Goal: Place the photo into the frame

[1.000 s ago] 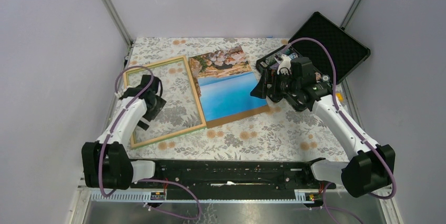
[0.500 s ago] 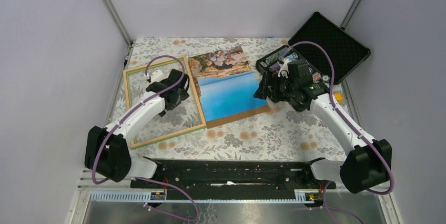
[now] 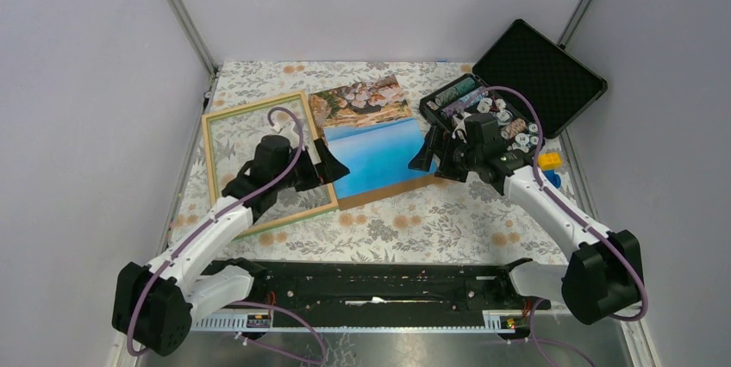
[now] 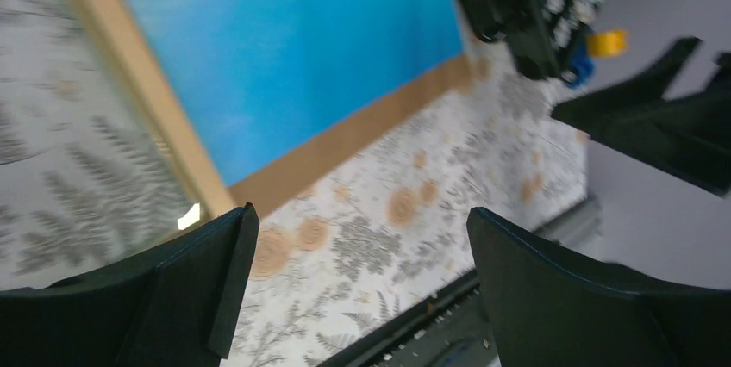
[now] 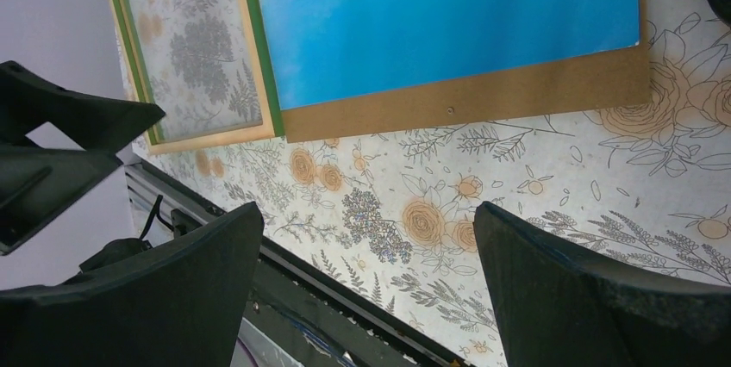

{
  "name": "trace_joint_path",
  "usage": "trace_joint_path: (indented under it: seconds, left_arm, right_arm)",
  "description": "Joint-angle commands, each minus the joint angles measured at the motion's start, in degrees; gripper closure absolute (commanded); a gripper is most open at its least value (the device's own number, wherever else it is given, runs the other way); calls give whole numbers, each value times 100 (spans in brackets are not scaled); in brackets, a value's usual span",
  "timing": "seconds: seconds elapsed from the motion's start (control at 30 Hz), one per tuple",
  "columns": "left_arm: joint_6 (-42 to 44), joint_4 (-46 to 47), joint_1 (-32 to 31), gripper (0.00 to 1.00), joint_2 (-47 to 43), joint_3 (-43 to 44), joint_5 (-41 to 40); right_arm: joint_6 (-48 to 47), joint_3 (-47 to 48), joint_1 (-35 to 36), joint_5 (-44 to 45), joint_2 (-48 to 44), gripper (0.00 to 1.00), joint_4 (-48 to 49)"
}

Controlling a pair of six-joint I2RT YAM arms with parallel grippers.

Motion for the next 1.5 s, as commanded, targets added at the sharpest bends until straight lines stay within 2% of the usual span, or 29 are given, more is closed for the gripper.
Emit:
trace_joint_path:
  seconds: [0.0,0.2,0.47,0.6,0.73,0.8,0.87,0.97,1.2,1.47]
  left_arm:
    - [-405,1608,-139,1,18,-280,1624]
    - [-241,1384,-767,1,338,-63,1242]
    - [-380,1681,-1376,1,1173,47,218]
    - [-405,2075,-1695,1,1839,308,-324]
    - [-882,3189,-1958,1,2430,203,-873]
    - [-1102,3725,-2070,1,2833,198,-1139]
    - [-1205,4159,-2217,1,3158,254,-1339]
    - [-1075,4662,-2547,1,3508,377,-1764]
    - [-823,4556,-2652,1,4004,793,-2310]
    - [-901,4730,-2642,1,4177,752,-2391]
  right_arm:
    - [-85,-63,46,40,-334,0,84]
    - [-371,26,45,416,-26,0,-198]
    - [-355,-849,46,1012,-55,0,845]
    - [-397,-1190,45,1315,-248,0,1210]
    - [-517,-1326,-39,1540,-281,0,1400]
    - [-528,-1281,-220,1366,-132,0,1485]
    - [-441,-1233,-592,774,83,0,1605]
    - [-287,-1245,-1001,184,357,0,1949]
    - [-206,-1198,-1301,-152,827,0,2356]
    - [-174,-867,-1413,-322,1510,0,2498]
